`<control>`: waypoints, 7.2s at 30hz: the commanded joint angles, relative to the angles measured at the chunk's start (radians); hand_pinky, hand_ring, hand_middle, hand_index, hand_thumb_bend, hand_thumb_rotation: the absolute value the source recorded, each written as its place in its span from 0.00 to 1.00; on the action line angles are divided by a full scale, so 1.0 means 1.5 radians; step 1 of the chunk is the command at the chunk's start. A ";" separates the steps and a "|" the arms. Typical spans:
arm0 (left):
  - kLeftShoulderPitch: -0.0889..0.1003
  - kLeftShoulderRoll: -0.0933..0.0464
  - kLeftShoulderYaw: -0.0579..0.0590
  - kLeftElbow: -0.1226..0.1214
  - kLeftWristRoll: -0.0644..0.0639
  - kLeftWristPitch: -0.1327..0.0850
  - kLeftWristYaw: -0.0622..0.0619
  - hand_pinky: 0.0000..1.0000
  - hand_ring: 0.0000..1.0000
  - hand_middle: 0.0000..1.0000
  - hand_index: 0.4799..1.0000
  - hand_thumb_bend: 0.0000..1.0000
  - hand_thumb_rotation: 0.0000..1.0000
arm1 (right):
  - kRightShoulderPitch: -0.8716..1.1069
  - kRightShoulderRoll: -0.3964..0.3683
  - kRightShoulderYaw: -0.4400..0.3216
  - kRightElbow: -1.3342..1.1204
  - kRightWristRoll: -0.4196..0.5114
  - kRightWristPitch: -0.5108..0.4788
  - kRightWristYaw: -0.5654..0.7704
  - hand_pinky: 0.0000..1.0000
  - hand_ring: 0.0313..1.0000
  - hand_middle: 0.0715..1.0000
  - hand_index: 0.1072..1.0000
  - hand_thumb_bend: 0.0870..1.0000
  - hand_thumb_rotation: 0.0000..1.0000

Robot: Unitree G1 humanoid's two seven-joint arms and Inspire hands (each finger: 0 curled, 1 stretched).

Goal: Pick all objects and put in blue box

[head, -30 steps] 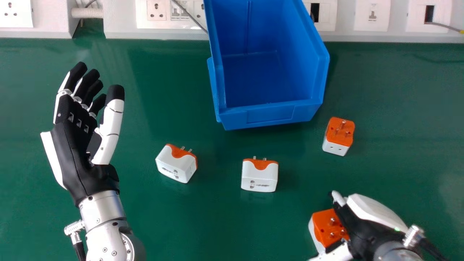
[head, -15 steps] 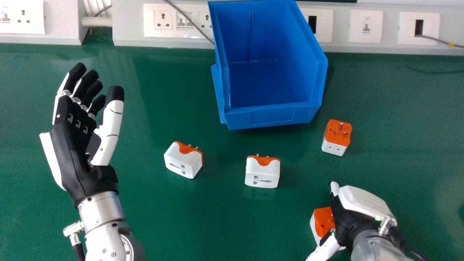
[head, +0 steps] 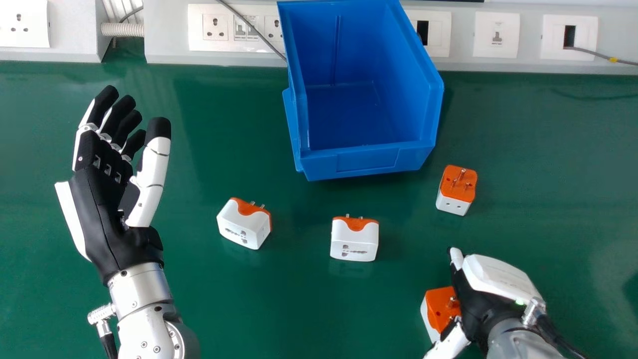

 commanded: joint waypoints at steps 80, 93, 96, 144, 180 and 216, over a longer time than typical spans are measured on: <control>-0.022 0.001 -0.002 0.009 0.016 -0.025 0.006 0.77 0.80 0.80 0.62 0.69 0.39 | 0.113 -0.058 -0.076 -0.209 0.272 -0.362 -0.379 0.30 0.42 0.48 0.42 0.47 0.00; -0.048 0.010 0.004 0.044 0.021 -0.037 0.009 0.77 0.79 0.80 0.62 0.69 0.39 | -0.322 -0.068 -0.073 0.038 0.286 -0.459 -0.399 0.33 0.43 0.48 0.41 0.46 0.00; -0.052 0.012 0.006 0.050 0.022 -0.041 0.011 0.77 0.79 0.80 0.62 0.68 0.39 | -0.437 -0.074 -0.069 0.199 0.306 -0.501 -0.425 0.33 0.44 0.48 0.42 0.46 0.00; -0.085 0.024 0.015 0.115 -0.009 -0.100 -0.029 0.79 0.81 0.82 0.65 0.68 0.39 | -0.854 -0.082 0.315 0.983 0.084 -0.368 -0.749 0.85 0.89 0.89 0.87 0.88 0.34; -0.085 0.020 0.012 0.121 -0.005 -0.105 -0.022 0.78 0.81 0.82 0.65 0.68 0.39 | -0.822 -0.105 0.238 0.925 0.166 -0.403 -0.781 1.00 1.00 1.00 1.00 1.00 0.48; -0.064 0.007 0.008 0.083 -0.011 -0.072 -0.023 0.79 0.80 0.82 0.65 0.69 0.39 | -0.651 -0.212 0.054 0.472 0.291 -0.063 -0.228 1.00 1.00 1.00 1.00 1.00 0.48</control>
